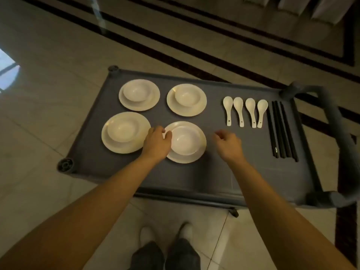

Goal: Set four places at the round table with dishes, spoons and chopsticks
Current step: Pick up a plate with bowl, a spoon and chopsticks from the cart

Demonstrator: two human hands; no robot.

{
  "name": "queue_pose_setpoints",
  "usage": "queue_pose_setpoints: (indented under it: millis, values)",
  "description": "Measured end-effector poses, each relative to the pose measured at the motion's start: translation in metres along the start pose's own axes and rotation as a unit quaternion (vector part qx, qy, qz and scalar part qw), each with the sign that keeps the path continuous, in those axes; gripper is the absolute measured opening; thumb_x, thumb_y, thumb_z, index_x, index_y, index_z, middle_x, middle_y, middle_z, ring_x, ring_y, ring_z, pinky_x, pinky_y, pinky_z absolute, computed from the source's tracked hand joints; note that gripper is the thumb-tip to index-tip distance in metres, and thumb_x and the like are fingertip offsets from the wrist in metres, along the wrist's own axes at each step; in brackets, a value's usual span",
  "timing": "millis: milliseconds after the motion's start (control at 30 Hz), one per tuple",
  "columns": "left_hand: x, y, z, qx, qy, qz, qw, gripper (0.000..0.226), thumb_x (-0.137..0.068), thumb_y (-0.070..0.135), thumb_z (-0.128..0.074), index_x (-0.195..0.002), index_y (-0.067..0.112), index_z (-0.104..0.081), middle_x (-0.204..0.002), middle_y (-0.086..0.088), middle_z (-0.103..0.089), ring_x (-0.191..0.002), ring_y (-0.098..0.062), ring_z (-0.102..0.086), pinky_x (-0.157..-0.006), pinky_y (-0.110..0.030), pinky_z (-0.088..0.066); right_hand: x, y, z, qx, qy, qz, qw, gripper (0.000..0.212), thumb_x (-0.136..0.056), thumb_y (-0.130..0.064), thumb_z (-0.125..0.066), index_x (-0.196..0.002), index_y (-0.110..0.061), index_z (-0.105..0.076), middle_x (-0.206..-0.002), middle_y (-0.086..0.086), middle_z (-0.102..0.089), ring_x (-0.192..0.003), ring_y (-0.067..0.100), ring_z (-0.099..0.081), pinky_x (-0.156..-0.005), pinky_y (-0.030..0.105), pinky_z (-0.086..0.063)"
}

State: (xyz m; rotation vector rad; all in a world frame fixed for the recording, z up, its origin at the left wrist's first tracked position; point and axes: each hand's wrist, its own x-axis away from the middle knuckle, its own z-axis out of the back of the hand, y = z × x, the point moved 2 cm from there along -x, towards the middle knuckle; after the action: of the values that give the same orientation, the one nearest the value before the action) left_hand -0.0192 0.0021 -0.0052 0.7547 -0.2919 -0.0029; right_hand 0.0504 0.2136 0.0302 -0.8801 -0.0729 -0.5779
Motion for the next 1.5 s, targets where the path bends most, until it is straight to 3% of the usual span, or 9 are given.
queue_pose_setpoints:
  millis: [167,367,533,800,933,1100,1200,1333,1500]
  values:
    - [0.002,-0.009,-0.014,0.027,0.022,0.056,0.998,0.047,-0.102,0.037,-0.046,-0.132,0.002,-0.050,-0.138,-0.016,-0.045,-0.123,-0.034,-0.049,-0.107,-0.044,-0.040,-0.022,0.023,-0.021,-0.038,-0.045,-0.057,0.997,0.032,-0.099,-0.026,-0.054,-0.109,0.000,-0.069,-0.108,0.019,-0.070,-0.098,0.033,-0.063,-0.092,0.046,-0.050]
    - [-0.012,-0.018,-0.030,0.064,0.018,0.110,0.992,0.062,-0.103,0.040,-0.043,-0.150,0.002,-0.034,-0.153,-0.020,-0.037,-0.140,-0.037,-0.036,-0.115,-0.045,-0.030,-0.044,0.031,-0.042,-0.041,-0.089,-0.055,0.994,0.032,-0.099,-0.023,-0.052,-0.123,-0.008,-0.068,-0.119,0.013,-0.068,-0.108,0.031,-0.063,-0.095,0.042,-0.050]
    - [-0.027,-0.018,-0.036,0.106,0.030,0.126,0.986,0.054,-0.101,0.041,-0.043,-0.133,-0.002,-0.052,-0.133,-0.021,-0.056,-0.123,-0.038,-0.052,-0.104,-0.049,-0.043,-0.054,0.035,-0.049,-0.028,-0.096,-0.041,0.994,0.029,-0.098,-0.013,-0.055,-0.124,-0.007,-0.066,-0.113,0.009,-0.067,-0.095,0.022,-0.058,-0.083,0.032,-0.046]
    - [-0.034,-0.006,-0.038,0.168,0.022,0.140,0.976,0.052,-0.101,0.040,-0.045,-0.144,0.011,-0.049,-0.143,-0.009,-0.051,-0.131,-0.029,-0.049,-0.106,-0.040,-0.039,-0.055,0.049,-0.043,-0.074,-0.059,-0.049,0.994,0.026,-0.095,-0.008,-0.060,-0.120,-0.009,-0.068,-0.110,0.006,-0.069,-0.094,0.020,-0.062,-0.085,0.034,-0.052]
    - [-0.033,0.011,-0.044,0.203,0.013,0.120,0.972,0.039,-0.101,0.036,-0.047,-0.125,0.009,-0.063,-0.112,-0.002,-0.060,-0.109,-0.024,-0.058,-0.087,-0.035,-0.042,-0.053,0.058,-0.024,-0.109,-0.029,-0.054,0.992,0.022,-0.093,-0.008,-0.061,-0.113,-0.011,-0.070,-0.100,0.003,-0.070,-0.093,0.023,-0.066,-0.088,0.041,-0.057]
    - [-0.033,0.042,-0.060,0.305,-0.035,0.152,0.940,0.033,-0.099,0.046,-0.049,-0.113,0.021,-0.065,-0.108,0.006,-0.067,-0.106,-0.019,-0.061,-0.095,-0.040,-0.048,-0.040,0.076,0.009,-0.156,0.015,-0.046,0.987,0.021,-0.090,-0.011,-0.064,-0.108,-0.014,-0.074,-0.097,0.001,-0.075,-0.091,0.019,-0.071,-0.087,0.046,-0.060]
    - [-0.034,0.060,-0.074,0.312,-0.061,0.128,0.939,0.044,-0.097,0.054,-0.047,-0.127,0.026,-0.061,-0.121,0.003,-0.066,-0.111,-0.019,-0.062,-0.102,-0.047,-0.048,-0.032,0.085,0.029,-0.170,0.038,-0.038,0.984,0.020,-0.090,-0.012,-0.065,-0.108,-0.014,-0.074,-0.096,0.002,-0.075,-0.090,0.020,-0.071,-0.085,0.048,-0.060]
    - [-0.031,0.083,-0.092,0.308,-0.089,0.110,0.941,0.046,-0.093,0.061,-0.047,-0.127,0.033,-0.060,-0.122,0.005,-0.065,-0.111,-0.018,-0.061,-0.103,-0.048,-0.047,-0.026,0.097,0.054,-0.188,0.076,-0.031,0.979,0.021,-0.089,-0.008,-0.064,-0.106,-0.015,-0.074,-0.094,0.002,-0.075,-0.088,0.019,-0.072,-0.082,0.046,-0.061]
    - [-0.030,0.107,-0.113,0.321,-0.128,0.111,0.932,0.025,-0.090,0.063,-0.049,-0.101,0.043,-0.060,-0.120,0.006,-0.065,-0.111,-0.020,-0.062,-0.103,-0.050,-0.047,-0.023,0.112,0.079,-0.204,0.100,-0.033,0.973,0.022,-0.089,-0.005,-0.061,-0.104,-0.014,-0.075,-0.089,-0.002,-0.075,-0.081,0.010,-0.070,-0.075,0.032,-0.060]
